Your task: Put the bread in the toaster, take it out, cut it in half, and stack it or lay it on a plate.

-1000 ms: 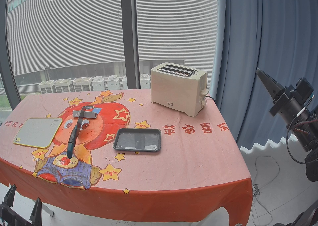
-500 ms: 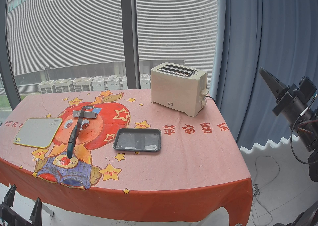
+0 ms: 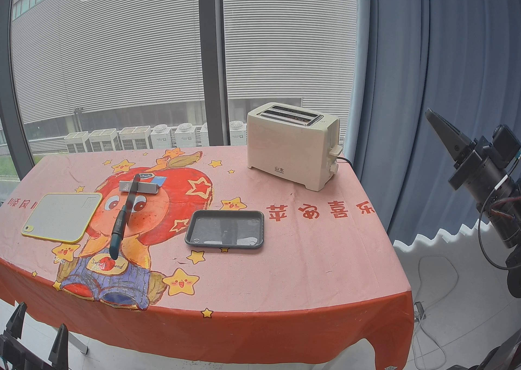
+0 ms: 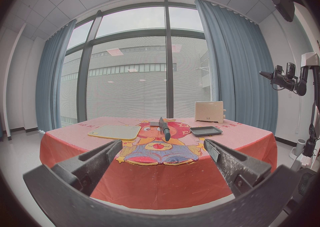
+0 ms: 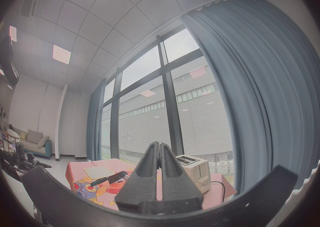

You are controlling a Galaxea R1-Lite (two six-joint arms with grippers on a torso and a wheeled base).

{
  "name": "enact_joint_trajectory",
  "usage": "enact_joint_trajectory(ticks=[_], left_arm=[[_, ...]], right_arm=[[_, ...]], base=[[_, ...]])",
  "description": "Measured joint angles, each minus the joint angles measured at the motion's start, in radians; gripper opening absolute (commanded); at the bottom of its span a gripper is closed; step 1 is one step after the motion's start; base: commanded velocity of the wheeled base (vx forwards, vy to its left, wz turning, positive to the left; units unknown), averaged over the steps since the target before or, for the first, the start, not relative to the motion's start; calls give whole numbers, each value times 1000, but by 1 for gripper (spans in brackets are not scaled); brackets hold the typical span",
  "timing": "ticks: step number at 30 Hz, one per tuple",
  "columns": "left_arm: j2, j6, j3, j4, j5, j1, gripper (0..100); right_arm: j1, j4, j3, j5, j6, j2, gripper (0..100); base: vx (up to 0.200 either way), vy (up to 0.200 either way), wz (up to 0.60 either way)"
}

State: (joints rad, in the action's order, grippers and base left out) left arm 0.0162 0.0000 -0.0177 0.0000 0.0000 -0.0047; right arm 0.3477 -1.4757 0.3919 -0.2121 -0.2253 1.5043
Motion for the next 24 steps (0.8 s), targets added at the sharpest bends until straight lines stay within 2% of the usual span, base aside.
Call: enact_joint_trajectory(ticks=[24], left_arm=[[0,0,0,0,0,0,100]], right_arm=[[0,0,-5,-1,1,2,0]], base=[[0,0,0]])
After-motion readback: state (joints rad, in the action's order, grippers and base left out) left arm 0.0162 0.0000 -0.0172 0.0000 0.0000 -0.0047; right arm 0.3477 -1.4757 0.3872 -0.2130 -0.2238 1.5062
